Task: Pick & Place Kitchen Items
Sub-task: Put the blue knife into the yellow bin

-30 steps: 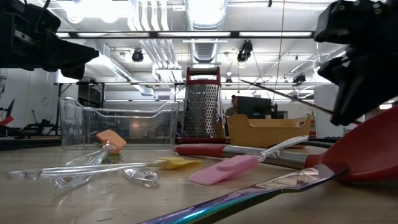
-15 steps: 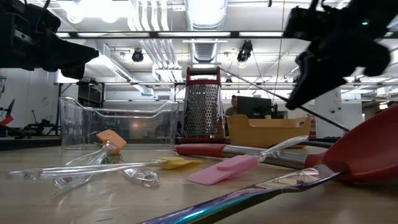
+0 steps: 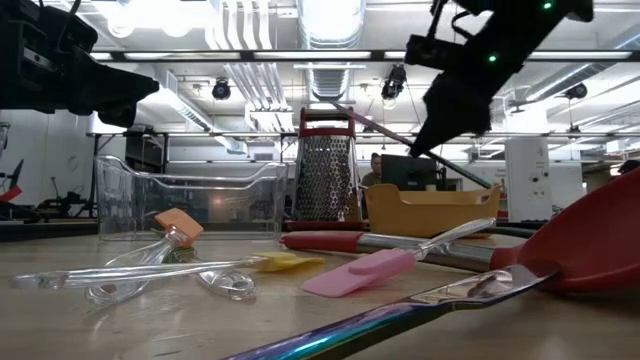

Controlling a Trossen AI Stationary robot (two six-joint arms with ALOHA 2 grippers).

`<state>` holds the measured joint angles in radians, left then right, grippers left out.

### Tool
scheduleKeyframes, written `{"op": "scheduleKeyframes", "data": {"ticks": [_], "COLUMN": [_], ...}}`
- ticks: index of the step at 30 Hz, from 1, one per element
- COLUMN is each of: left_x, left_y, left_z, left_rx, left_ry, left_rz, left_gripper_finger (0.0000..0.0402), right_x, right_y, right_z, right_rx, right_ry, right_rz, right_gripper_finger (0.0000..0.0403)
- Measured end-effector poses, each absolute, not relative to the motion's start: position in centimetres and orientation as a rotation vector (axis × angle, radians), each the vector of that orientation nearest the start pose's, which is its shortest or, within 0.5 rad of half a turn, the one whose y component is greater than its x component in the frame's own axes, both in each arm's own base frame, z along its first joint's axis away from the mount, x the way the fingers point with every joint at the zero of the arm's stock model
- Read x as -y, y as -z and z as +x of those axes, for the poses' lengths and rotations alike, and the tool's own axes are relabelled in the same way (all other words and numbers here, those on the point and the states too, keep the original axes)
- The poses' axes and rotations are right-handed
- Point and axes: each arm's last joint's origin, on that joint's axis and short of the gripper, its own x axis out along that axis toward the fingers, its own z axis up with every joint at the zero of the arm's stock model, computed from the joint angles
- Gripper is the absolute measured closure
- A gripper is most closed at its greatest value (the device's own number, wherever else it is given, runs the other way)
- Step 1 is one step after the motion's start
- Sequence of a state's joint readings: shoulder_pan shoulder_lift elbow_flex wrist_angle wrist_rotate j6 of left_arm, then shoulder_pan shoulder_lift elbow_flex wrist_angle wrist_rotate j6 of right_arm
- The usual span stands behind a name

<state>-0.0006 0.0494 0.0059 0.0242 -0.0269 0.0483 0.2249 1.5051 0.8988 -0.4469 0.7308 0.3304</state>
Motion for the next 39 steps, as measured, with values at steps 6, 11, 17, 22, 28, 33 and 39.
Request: {"op": "scheduleKeyframes", "data": {"ticks": [6, 11, 17, 22, 28, 33, 39], "left_x": [-0.1, -0.1, -0.1, -0.1, -0.1, -0.1, -0.1], "left_y": [-16.4, -16.4, -16.4, -16.4, -16.4, -16.4, -16.4], "left_z": [10.0, 10.0, 10.0, 10.0, 10.0, 10.0, 10.0], "left_rx": [-0.020, -0.020, -0.020, -0.020, -0.020, -0.020, -0.020], "left_ry": [-0.026, -0.026, -0.026, -0.026, -0.026, -0.026, -0.026], "left_rz": [0.049, 0.049, 0.049, 0.049, 0.049, 0.049, 0.049], "left_gripper_finger": [0.0339, 0.0339, 0.0339, 0.0339, 0.0339, 0.0339, 0.0339], "right_x": [-2.3, -0.2, 2.3, 4.7, 6.3, 6.6, 6.5], "right_y": [-20.2, -20.2, -20.6, -20.6, -20.6, -20.5, -19.6], "right_z": [28.1, 28.1, 28.3, 28.0, 27.7, 27.7, 27.3], "right_rx": [-0.887, -0.911, -0.933, -0.950, -0.953, -0.941, -0.938], "right_ry": [0.684, 0.747, 0.822, 0.898, 0.952, 0.961, 0.963], "right_rz": [-0.231, -0.261, -0.272, -0.241, -0.205, -0.189, -0.171], "right_gripper_finger": [0.0349, 0.0358, 0.0346, 0.0348, 0.0358, 0.0342, 0.0353]}}
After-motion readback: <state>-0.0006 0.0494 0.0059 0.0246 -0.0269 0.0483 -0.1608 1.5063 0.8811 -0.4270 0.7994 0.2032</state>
